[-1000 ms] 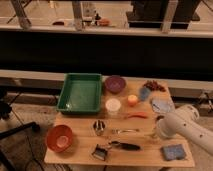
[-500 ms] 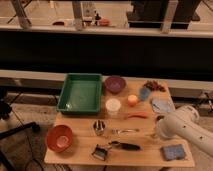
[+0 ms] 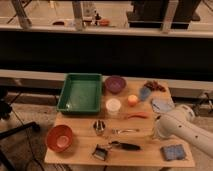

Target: Place banana in table surface

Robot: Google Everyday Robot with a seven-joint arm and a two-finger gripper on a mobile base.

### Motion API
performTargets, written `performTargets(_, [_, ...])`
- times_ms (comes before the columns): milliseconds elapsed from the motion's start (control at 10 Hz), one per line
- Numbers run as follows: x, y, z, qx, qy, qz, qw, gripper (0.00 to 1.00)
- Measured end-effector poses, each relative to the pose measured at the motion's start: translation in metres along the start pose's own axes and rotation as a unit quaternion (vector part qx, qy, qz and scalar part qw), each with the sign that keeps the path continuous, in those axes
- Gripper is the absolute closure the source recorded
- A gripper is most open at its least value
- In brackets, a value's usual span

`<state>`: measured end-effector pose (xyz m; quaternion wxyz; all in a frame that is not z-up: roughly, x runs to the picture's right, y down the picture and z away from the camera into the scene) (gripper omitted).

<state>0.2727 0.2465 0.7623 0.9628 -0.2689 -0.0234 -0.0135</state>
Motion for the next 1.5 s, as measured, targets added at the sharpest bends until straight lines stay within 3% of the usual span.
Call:
performTargets(300, [0.001, -0.001, 0.001, -0.004, 0.001, 0.011, 0.9999, 0.27])
performTargets(400, [0.001, -0.002, 0.001, -0.004, -0.001, 0.015, 0.9999, 0.21])
performTargets(1100, [0.002, -0.002, 0.001, -0.011, -0.005, 0.028, 0.9995, 0.2])
performTargets(1500, [0.007, 0.017, 0.023, -0.023, -0.012, 0.036, 0.999, 0.2])
